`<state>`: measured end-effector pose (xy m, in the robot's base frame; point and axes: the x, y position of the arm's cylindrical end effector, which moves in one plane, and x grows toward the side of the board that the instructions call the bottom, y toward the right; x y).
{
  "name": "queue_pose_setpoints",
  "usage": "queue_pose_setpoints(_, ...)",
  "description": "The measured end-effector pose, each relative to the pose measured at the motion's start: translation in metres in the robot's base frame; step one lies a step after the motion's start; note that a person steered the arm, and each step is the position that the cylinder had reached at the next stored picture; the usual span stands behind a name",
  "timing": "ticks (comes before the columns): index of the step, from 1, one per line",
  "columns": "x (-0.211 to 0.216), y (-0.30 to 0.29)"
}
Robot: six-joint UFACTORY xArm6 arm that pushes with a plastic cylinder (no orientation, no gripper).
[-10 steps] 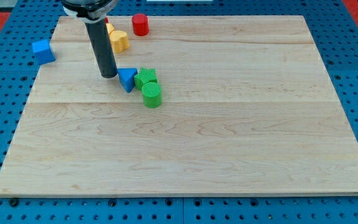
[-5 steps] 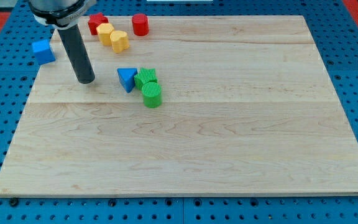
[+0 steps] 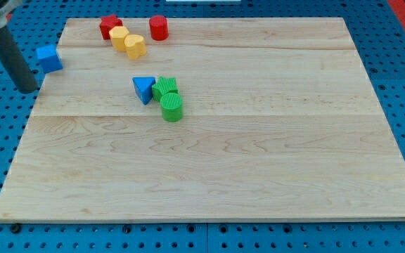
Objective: Move the blue cube towards the center right
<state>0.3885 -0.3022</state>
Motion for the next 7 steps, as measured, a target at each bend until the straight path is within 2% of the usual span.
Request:
queue_pose_setpoints(1,-0.025,-0.003)
queue_pose_setpoints(2,-0.025,-0.003)
queue_pose_setpoints(3,-0.053,-0.002)
queue_pose_setpoints(4,-0.116,-0.001)
queue_pose_setpoints(6,-0.133,0.003)
queue_pose_setpoints(7,-0.12,0.059)
